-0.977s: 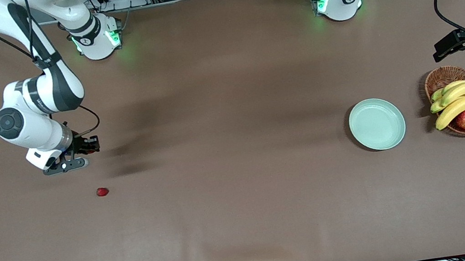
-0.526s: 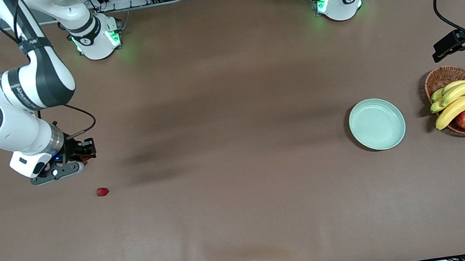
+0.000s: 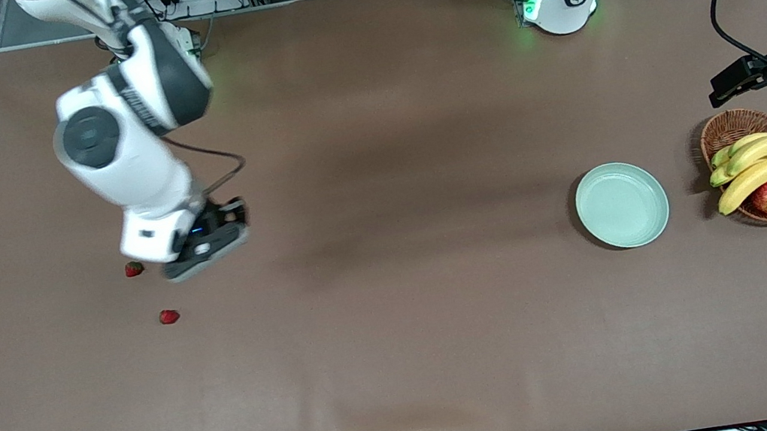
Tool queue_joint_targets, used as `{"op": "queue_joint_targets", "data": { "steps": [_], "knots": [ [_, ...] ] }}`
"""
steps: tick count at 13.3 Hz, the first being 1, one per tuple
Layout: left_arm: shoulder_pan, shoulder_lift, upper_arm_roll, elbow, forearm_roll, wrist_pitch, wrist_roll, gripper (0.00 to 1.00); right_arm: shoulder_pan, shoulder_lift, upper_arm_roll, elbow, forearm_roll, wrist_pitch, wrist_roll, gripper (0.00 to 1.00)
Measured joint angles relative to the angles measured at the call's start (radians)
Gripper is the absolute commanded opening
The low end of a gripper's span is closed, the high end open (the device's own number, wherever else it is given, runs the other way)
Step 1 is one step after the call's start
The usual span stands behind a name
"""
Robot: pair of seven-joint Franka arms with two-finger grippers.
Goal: Collect all strawberries into plate
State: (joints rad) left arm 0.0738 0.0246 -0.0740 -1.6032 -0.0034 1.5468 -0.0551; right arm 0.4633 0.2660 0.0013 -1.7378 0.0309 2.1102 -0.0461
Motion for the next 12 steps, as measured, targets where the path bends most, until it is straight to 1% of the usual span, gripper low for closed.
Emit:
{"op": "queue_joint_targets", "data": {
  "steps": [3, 4, 7, 12],
  "knots": [
    [-0.002, 0.003, -0.001, 0.0, 0.0, 0.002, 0.0, 1.0, 0.118, 0.15, 0.0, 0.111, 0.064, 0.112, 0.004, 0.17],
    [-0.002, 0.005, -0.001, 0.0, 0.0, 0.002, 0.0, 1.0, 0.162, 0.222, -0.001, 0.138, 0.081, 0.198, 0.004, 0.17],
    [-0.003, 0.005, -0.002, 0.0, 0.0, 0.009, 0.0, 1.0, 0.227, 0.327, -0.001, 0.157, 0.088, 0.349, 0.006, 0.17],
    [-0.005, 0.018, -0.003, 0.0, 0.0, 0.023, 0.0, 1.0, 0.349, 0.452, -0.001, 0.163, 0.088, 0.545, 0.112, 0.17]
  ]
}}
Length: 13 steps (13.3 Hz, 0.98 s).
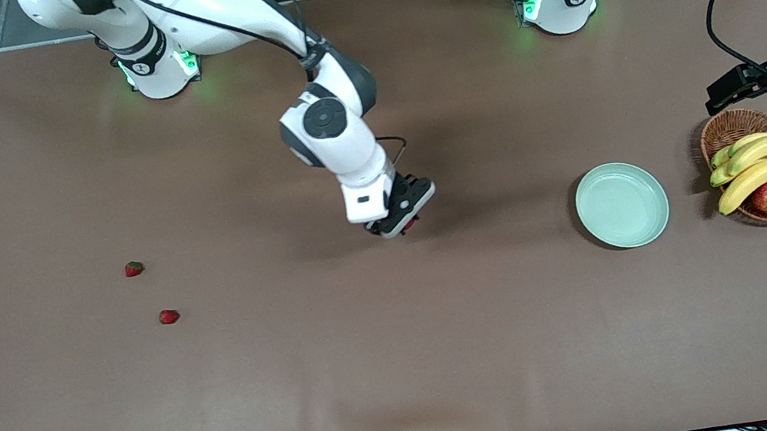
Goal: Collect all strawberries into plate
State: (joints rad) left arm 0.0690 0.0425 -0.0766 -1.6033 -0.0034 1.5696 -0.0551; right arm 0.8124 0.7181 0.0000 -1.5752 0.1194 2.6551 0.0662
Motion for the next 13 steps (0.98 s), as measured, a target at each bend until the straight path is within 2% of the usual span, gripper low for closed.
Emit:
{"op": "queue_joint_targets", "data": {
  "steps": [4, 7, 10, 12, 13],
  "knots": [
    [0.0, 0.007, 0.0, 0.0, 0.0, 0.001, 0.0, 1.0, 0.06, 0.065, 0.0, 0.007, 0.0, 0.077, 0.142, 0.17],
    [-0.003, 0.009, -0.001, 0.0, 0.0, 0.001, 0.0, 1.0, 0.079, 0.079, -0.001, 0.01, 0.0, 0.084, 0.198, 0.17],
    [-0.008, 0.012, -0.002, 0.0, 0.0, 0.001, -0.001, 1.0, 0.079, 0.082, -0.004, 0.007, 0.0, 0.078, 0.239, 0.26],
    [-0.009, 0.015, -0.002, 0.0, 0.0, 0.001, -0.002, 1.0, 0.079, 0.09, -0.008, 0.002, 0.0, 0.075, 0.245, 0.28],
    [-0.011, 0.017, -0.002, 0.0, 0.0, 0.004, -0.002, 1.0, 0.079, 0.093, -0.011, -0.001, 0.0, 0.073, 0.249, 0.34]
  ]
}}
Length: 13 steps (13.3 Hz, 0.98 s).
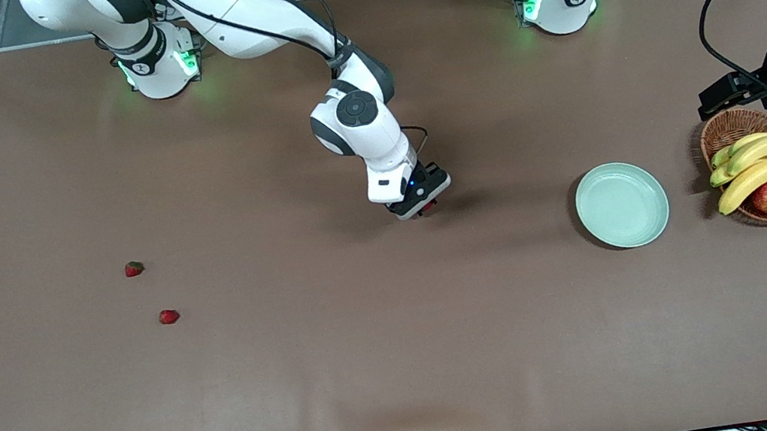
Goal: Collect all strawberries into plate
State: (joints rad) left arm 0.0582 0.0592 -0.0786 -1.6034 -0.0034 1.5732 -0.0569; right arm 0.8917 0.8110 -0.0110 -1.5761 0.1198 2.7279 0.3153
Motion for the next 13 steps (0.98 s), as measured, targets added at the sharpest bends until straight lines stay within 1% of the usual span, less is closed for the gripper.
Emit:
{"op": "queue_joint_targets", "data": {
  "steps": [1, 2, 3, 8, 10, 13],
  "knots": [
    [-0.003, 0.002, 0.0, 0.0, 0.0, 0.004, 0.0, 1.0, 0.0, 0.002, -0.003, -0.006, 0.0, -0.001, 0.005, 0.49],
    [-0.007, 0.006, 0.0, 0.0, 0.0, 0.007, -0.001, 1.0, 0.0, 0.003, -0.005, -0.013, 0.0, -0.001, 0.009, 0.77],
    [-0.012, 0.012, -0.001, 0.0, 0.0, 0.009, -0.001, 1.0, 0.0, 0.003, -0.007, -0.017, 0.0, -0.001, 0.011, 1.0],
    [-0.025, 0.056, -0.017, -0.002, 0.0, 0.038, -0.002, 1.0, -0.004, -0.006, -0.014, -0.013, 0.0, 0.004, 0.016, 1.0],
    [-0.027, 0.091, -0.052, -0.003, -0.002, 0.06, -0.002, 1.0, -0.02, -0.035, -0.02, -0.013, 0.001, -0.01, 0.018, 1.0],
    [-0.033, 0.168, -0.135, -0.009, -0.003, 0.106, -0.006, 1.0, -0.081, -0.117, -0.024, -0.012, 0.001, -0.146, 0.016, 1.0]
  ]
}}
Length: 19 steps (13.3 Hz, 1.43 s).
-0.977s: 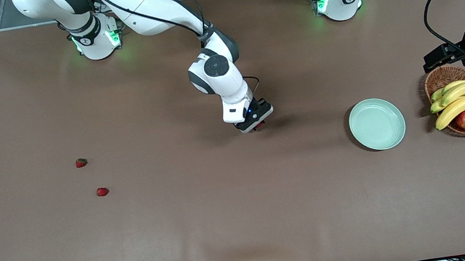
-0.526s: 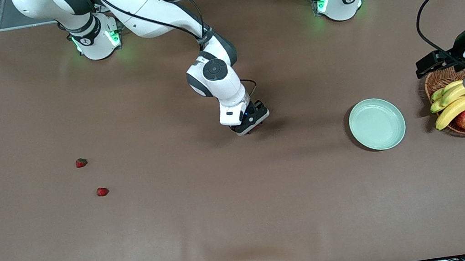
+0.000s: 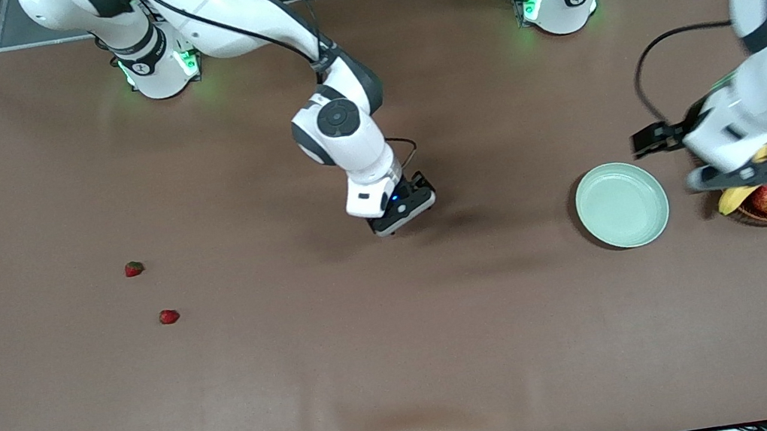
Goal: Collect all strawberries into plate
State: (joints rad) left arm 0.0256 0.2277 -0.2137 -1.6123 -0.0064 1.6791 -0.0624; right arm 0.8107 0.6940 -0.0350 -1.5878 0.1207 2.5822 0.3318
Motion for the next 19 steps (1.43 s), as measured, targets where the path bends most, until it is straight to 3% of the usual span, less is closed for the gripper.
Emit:
{"op": "queue_joint_targets", "data": {
  "steps": [4, 6, 11, 14, 19],
  "knots": [
    [-0.015, 0.128, -0.061, -0.043, 0.0, 0.138, -0.051, 1.0, -0.119, -0.113, -0.003, -0.001, 0.0, -0.201, -0.107, 1.0],
    [-0.056, 0.174, -0.068, -0.07, -0.001, 0.196, -0.181, 1.0, -0.191, -0.146, -0.004, -0.002, 0.0, -0.271, -0.162, 1.0],
    [-0.262, 0.272, -0.071, -0.083, 0.0, 0.31, -0.751, 1.0, -0.367, -0.197, -0.004, -0.002, -0.001, -0.423, -0.196, 1.0],
    [-0.328, 0.329, -0.069, -0.084, 0.015, 0.372, -1.06, 1.0, -0.457, -0.203, -0.005, -0.004, -0.003, -0.481, -0.279, 1.0],
    [-0.389, 0.335, -0.069, -0.081, 0.03, 0.378, -1.625, 1.0, -0.679, -0.188, -0.008, -0.01, -0.004, -0.483, -0.688, 1.0]
  ]
}}
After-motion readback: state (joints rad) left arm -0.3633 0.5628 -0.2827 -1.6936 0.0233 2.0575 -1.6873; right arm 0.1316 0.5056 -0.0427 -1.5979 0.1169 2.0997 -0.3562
